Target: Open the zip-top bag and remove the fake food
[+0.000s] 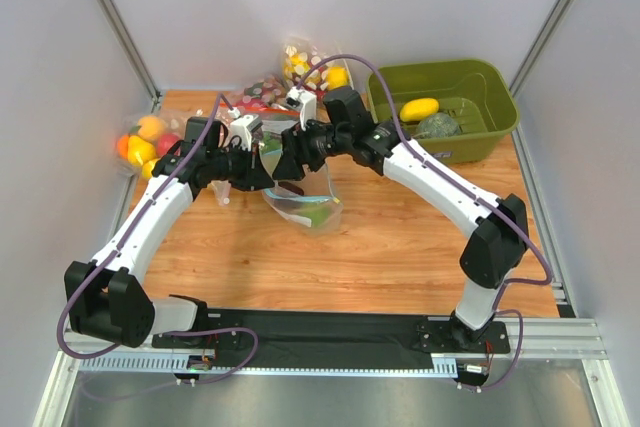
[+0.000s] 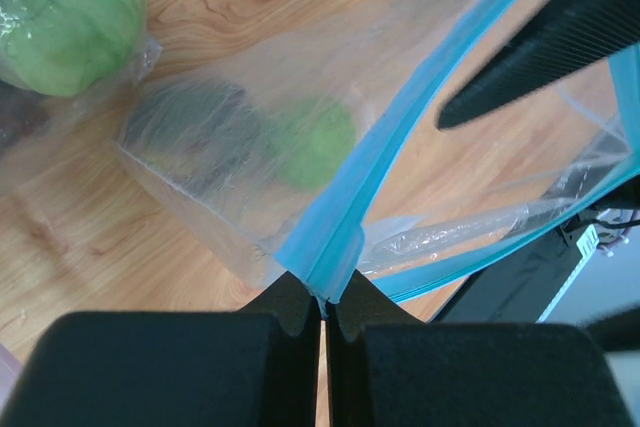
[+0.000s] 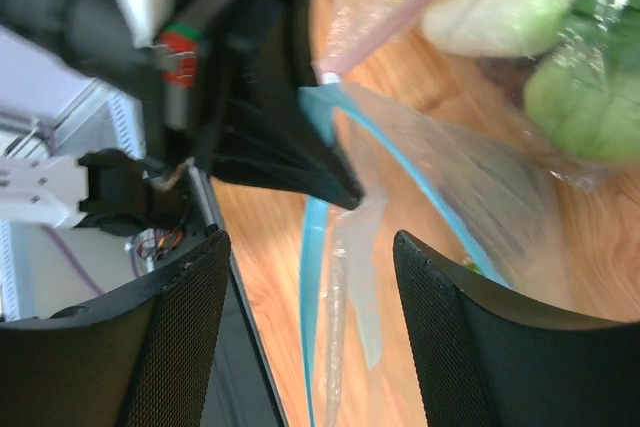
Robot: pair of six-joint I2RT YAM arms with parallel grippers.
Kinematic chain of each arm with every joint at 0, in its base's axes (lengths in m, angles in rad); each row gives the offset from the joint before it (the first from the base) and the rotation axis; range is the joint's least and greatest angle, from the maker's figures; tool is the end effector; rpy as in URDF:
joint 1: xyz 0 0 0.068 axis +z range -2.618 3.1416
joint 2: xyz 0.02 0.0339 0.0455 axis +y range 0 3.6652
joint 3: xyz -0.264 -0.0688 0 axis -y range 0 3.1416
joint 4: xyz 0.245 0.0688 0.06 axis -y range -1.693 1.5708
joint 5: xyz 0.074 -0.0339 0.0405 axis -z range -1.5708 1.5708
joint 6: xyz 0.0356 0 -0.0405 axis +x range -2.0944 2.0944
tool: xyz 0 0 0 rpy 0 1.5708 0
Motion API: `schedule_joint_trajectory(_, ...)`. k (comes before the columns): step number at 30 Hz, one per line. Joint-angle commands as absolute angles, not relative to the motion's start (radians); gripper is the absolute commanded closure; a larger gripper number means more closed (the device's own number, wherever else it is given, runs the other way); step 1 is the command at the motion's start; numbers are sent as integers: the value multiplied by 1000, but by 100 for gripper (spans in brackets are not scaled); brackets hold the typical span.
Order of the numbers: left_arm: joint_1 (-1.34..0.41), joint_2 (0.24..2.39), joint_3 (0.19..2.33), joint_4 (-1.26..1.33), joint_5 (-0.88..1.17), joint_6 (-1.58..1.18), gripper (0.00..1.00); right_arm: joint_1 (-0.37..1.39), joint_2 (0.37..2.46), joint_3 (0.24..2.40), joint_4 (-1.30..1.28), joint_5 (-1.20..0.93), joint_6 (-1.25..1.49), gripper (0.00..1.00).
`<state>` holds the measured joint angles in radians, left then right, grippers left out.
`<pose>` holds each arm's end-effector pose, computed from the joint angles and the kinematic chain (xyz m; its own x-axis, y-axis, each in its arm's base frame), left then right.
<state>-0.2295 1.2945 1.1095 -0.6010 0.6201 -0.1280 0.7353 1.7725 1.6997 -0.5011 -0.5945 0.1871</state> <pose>0.2608 -0.0822 0.3085 -0.7580 0.0704 -0.6484 0.4923 0.7139 -0.4980 0.2896 0.2888 0.3580 -0.5639 -0.3022 -0.7686 -0.8139 0.3614 0.4550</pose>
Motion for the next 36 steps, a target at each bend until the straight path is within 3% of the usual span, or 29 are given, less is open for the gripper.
schedule_joint_trajectory(1,-232,1281,1129,-578,635,-124,100,733,1799,1684,-531,-450,242,33)
schedule_joint_trajectory(16,-233,1287,1124,-574,647,-130,100,781,1914,1620,-626,-117,227,37)
schedule_joint_trajectory(36,-258,1301,1126,-575,646,-129,100,842,1939,1505,-440,-48,314,32)
